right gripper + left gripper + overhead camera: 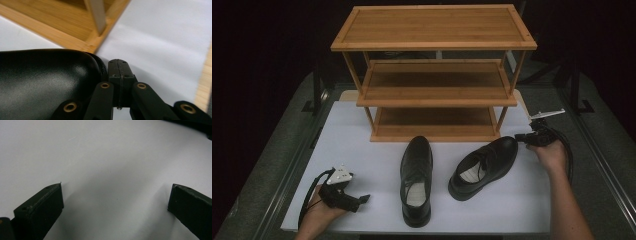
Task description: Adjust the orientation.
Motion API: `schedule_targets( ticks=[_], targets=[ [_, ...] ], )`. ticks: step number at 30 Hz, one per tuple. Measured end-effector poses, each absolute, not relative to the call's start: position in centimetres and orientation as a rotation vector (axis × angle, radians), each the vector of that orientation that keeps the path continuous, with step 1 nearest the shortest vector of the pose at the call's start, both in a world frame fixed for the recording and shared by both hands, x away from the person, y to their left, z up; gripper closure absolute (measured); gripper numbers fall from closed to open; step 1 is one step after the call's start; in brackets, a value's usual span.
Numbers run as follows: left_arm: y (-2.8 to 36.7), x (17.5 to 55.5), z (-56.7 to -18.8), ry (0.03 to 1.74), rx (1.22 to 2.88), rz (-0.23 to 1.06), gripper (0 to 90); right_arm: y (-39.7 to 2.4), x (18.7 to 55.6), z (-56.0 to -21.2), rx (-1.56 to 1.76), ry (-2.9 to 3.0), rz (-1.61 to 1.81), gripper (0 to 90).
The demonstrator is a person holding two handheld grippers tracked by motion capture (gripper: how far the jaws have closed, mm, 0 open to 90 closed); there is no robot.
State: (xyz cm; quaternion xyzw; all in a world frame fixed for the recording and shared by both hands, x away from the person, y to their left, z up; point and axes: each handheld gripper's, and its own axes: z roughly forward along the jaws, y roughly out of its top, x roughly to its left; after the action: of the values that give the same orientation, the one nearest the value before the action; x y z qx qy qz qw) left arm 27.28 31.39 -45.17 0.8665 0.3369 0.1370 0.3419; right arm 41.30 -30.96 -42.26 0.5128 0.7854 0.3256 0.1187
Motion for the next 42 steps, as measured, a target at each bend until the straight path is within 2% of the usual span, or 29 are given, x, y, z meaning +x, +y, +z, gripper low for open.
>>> schedule_targets(
  ticks=[28, 34, 42],
  targets=[
    [31.4, 27.3, -45.2, 0.876, 2.253, 0.356, 0.0, -23.6, 41.6, -42.5, 1.316, 2.439, 1.053, 90.0],
    [31.4, 27.3, -45.2, 0.876, 2.252, 0.356, 0.0, -24.0, 41.3, -42.3, 1.330, 2.421, 1.050, 89.8],
    [31.4, 27.3, -45.2, 0.876, 2.251, 0.358, 0.0, -26.3, 38.4, -41.3, 1.351, 2.360, 1.094, 89.4]
  ],
)
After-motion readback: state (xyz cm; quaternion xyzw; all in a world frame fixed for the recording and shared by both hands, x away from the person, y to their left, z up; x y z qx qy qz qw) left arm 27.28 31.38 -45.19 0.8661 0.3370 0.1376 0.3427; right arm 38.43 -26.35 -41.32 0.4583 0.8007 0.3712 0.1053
